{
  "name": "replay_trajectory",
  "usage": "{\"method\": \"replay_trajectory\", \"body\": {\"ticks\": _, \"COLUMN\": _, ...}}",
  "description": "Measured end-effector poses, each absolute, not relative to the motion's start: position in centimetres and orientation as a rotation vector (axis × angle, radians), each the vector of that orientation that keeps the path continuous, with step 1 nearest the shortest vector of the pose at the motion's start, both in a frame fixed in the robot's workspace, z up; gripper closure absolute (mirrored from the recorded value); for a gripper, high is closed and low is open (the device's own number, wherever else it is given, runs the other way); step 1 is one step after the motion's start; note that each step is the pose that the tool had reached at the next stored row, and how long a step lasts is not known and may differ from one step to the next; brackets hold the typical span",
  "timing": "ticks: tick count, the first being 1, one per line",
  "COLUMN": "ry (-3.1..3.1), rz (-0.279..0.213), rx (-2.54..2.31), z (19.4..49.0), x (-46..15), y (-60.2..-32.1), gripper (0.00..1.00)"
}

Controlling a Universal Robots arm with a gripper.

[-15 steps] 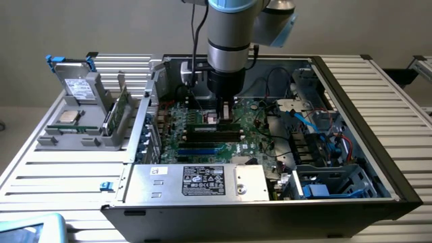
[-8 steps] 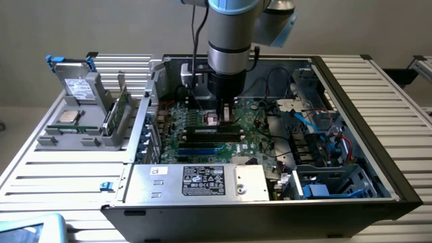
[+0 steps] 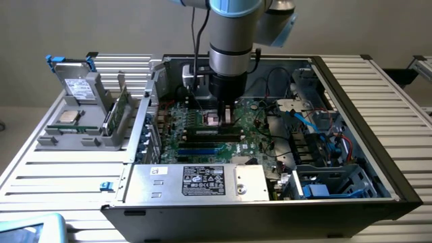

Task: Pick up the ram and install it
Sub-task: 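Insert the ram into the slot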

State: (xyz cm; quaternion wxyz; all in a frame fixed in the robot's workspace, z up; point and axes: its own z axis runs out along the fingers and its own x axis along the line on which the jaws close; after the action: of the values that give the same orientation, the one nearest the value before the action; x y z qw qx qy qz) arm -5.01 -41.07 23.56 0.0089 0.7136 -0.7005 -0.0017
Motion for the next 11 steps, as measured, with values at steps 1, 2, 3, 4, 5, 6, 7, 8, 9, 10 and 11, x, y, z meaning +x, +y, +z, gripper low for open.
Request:
{"method": "replay_trajectory", "body": {"ticks": 1, "ry": -2.188, "rz": -0.005, "rx": 2.229, "z": 23.47, "x": -5.01, "y": -41.07, "gripper": 0.85}}
{"method": "replay_trajectory", "body": {"ticks": 2, "ry": -2.188, "rz": -0.005, "rx": 2.229, "z": 23.40, "x": -5.01, "y": -41.07, "gripper": 0.85}}
{"method": "replay_trajectory", "body": {"ticks": 3, "ry": -2.188, "rz": -0.005, "rx": 2.229, "z": 23.35, "x": -5.01, "y": -41.07, "gripper": 0.85}}
{"method": "replay_trajectory", "body": {"ticks": 4, "ry": -2.188, "rz": -0.005, "rx": 2.230, "z": 23.29, "x": -5.01, "y": -41.07, "gripper": 0.85}}
{"method": "replay_trajectory", "body": {"ticks": 5, "ry": -2.188, "rz": -0.004, "rx": 2.230, "z": 23.26, "x": -5.02, "y": -41.08, "gripper": 0.85}}
{"method": "replay_trajectory", "body": {"ticks": 6, "ry": -2.188, "rz": -0.004, "rx": 2.230, "z": 23.22, "x": -5.02, "y": -41.07, "gripper": 0.85}}
{"method": "replay_trajectory", "body": {"ticks": 7, "ry": -2.188, "rz": -0.004, "rx": 2.230, "z": 23.21, "x": -5.03, "y": -41.07, "gripper": 0.85}}
{"method": "replay_trajectory", "body": {"ticks": 8, "ry": -2.188, "rz": -0.004, "rx": 2.230, "z": 23.21, "x": -5.03, "y": -41.07, "gripper": 0.85}}
{"method": "replay_trajectory", "body": {"ticks": 9, "ry": -2.188, "rz": -0.004, "rx": 2.230, "z": 23.21, "x": -5.04, "y": -41.07, "gripper": 0.85}}
{"method": "replay_trajectory", "body": {"ticks": 10, "ry": -2.188, "rz": -0.004, "rx": 2.230, "z": 23.20, "x": -5.04, "y": -41.07, "gripper": 0.85}}
{"method": "replay_trajectory", "body": {"ticks": 11, "ry": -2.189, "rz": -0.004, "rx": 2.230, "z": 23.19, "x": -5.07, "y": -41.07, "gripper": 0.85}}
